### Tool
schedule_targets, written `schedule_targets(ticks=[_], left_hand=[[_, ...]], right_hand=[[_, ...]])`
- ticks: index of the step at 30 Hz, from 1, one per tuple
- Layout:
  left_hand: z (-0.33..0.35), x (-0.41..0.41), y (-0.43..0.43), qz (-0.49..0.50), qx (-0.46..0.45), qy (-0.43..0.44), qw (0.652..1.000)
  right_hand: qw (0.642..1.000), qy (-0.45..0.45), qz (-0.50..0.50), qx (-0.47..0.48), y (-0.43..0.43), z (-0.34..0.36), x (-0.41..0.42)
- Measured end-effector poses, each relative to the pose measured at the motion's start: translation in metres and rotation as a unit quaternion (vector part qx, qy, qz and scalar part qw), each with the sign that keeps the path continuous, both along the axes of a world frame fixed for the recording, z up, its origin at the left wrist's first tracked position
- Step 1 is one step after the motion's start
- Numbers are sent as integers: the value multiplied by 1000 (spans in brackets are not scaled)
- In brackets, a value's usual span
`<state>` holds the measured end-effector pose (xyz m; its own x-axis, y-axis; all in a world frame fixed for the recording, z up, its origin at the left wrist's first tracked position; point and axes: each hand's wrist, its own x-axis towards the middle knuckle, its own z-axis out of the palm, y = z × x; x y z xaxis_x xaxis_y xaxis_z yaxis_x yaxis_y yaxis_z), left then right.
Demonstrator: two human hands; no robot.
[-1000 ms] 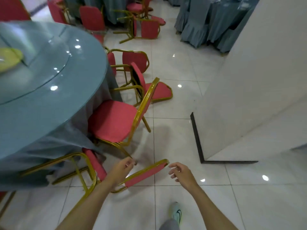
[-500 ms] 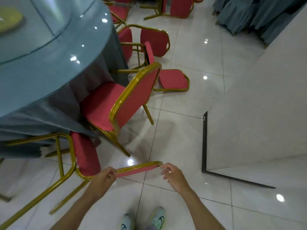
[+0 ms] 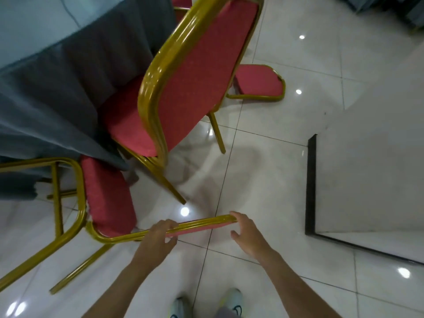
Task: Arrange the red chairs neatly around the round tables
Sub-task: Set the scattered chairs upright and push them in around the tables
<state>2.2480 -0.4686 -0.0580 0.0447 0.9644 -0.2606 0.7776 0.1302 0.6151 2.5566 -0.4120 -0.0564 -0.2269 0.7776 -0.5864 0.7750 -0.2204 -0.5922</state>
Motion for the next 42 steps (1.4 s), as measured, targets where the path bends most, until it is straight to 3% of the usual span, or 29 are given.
schedule_targets(ticks=[3,8,15,23,32,38,42], left_hand=[[-40,0,4,-23,18,44,999],[-87,6,11,3,-51,99,994],[-83,17,22,-32,-95,176,979],[5,15,26,-58,-185,146,970],[126,5,12,-62,-173,90,979],[224,-6,3,-52,-112,26,992],[276,-20,-6,-108,-25,108,988]], right_hand=[[992,-69,109,9,8,-48,-1],[974,-142,157,75,26,-106,-3],[911,-227,314,143,64,-98,-24],[857,-242,410,200,52,0,-47],[829,-207,453,257,34,142,-84],[800,-162,470,336,26,239,-116],[801,-107,454,375,10,292,-137]])
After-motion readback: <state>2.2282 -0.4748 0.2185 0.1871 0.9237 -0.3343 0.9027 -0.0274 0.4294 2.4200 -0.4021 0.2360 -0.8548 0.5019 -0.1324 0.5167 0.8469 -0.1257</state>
